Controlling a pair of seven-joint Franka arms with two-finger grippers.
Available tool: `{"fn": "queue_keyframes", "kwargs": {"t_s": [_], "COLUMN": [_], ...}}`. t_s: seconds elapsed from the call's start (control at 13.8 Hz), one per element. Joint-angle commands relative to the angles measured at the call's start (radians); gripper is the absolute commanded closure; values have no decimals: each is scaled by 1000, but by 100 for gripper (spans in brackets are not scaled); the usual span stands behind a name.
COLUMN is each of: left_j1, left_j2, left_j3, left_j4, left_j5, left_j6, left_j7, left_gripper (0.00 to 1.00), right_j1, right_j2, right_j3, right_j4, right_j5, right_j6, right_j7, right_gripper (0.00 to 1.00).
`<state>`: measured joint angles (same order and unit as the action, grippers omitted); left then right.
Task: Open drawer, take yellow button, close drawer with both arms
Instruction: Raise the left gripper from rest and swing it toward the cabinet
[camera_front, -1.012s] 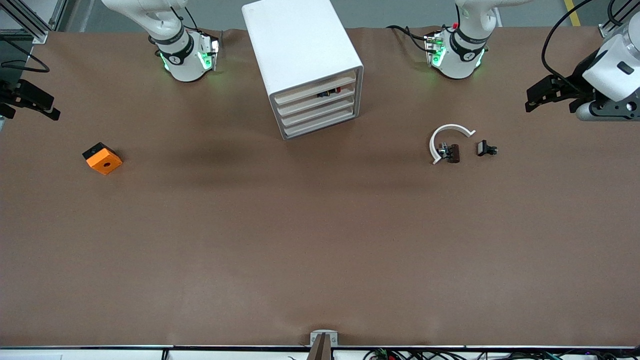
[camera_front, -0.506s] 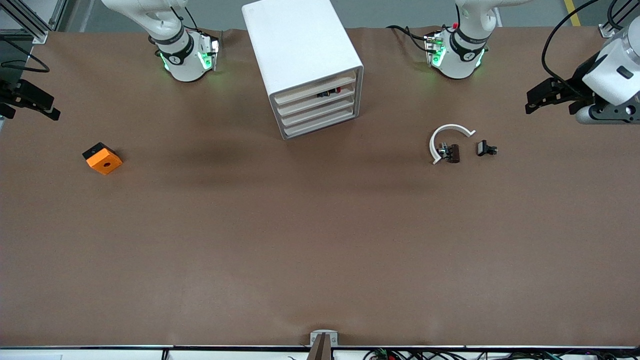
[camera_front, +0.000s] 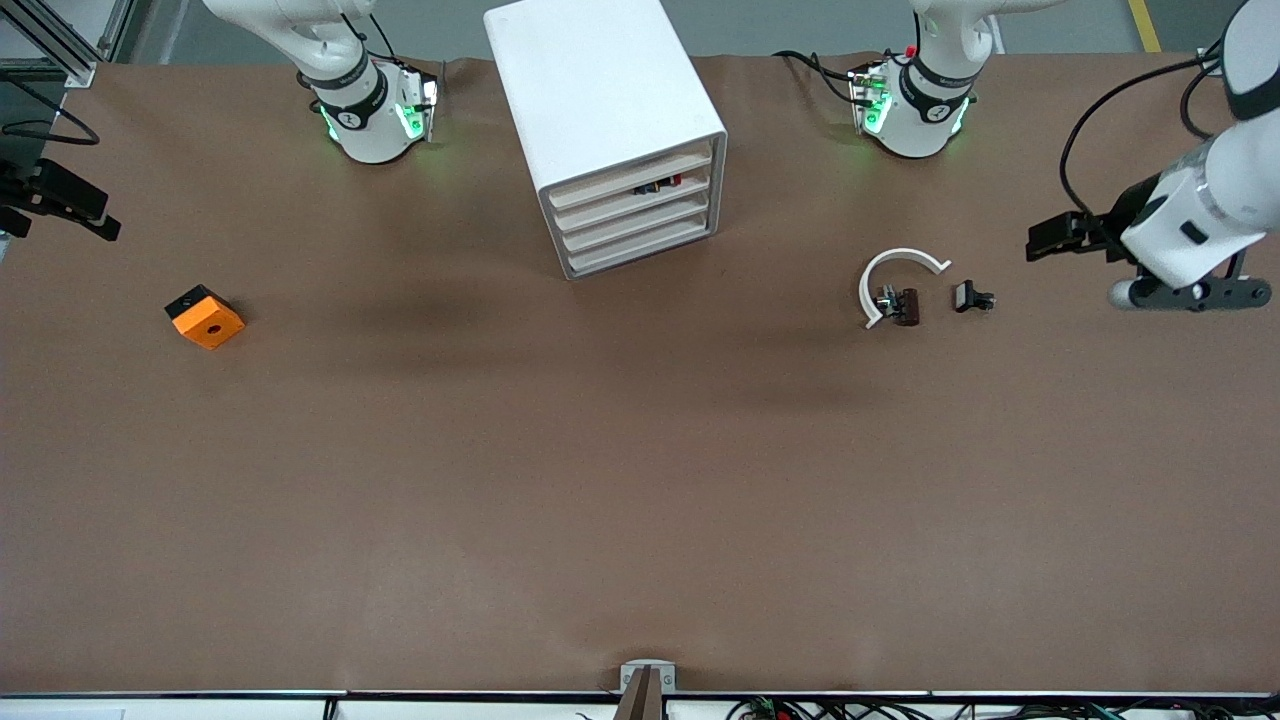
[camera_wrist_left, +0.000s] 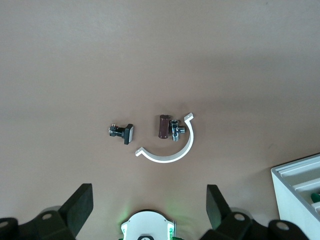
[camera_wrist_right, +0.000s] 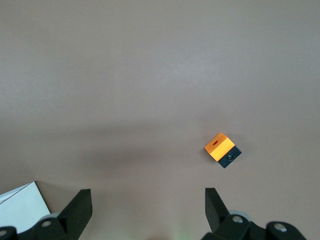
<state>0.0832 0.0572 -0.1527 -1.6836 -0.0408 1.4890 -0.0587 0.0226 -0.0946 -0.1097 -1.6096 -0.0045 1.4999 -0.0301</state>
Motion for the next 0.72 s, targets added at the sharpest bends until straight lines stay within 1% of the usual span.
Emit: {"fn": "queue_keyframes", "kwargs": {"t_s": [0.0,0.29,0.51,0.65], "left_j1": [-14,-101,-184,-221], "left_j2": [73,170,226,257], "left_j3": [-14,-28,-27,-28], "left_j4": [13,15,18,18], "left_j5": [1,-4,-5,-5], "left_j6": [37,102,148,163], "left_j7": [-59,-283,-461,-585], "left_gripper": [0,0,0,0], "right_j1": [3,3,5,5], "right_j2": [-20,-20,-20,-20], "right_j3": [1,1,1,1], "right_j4": [-16,-16,-15,-15], "right_j5": [-2,-2,-2,-2], "right_j6": [3,2,3,2], "right_j7": [7,7,7,7], "right_gripper": [0,0,0,0]}}
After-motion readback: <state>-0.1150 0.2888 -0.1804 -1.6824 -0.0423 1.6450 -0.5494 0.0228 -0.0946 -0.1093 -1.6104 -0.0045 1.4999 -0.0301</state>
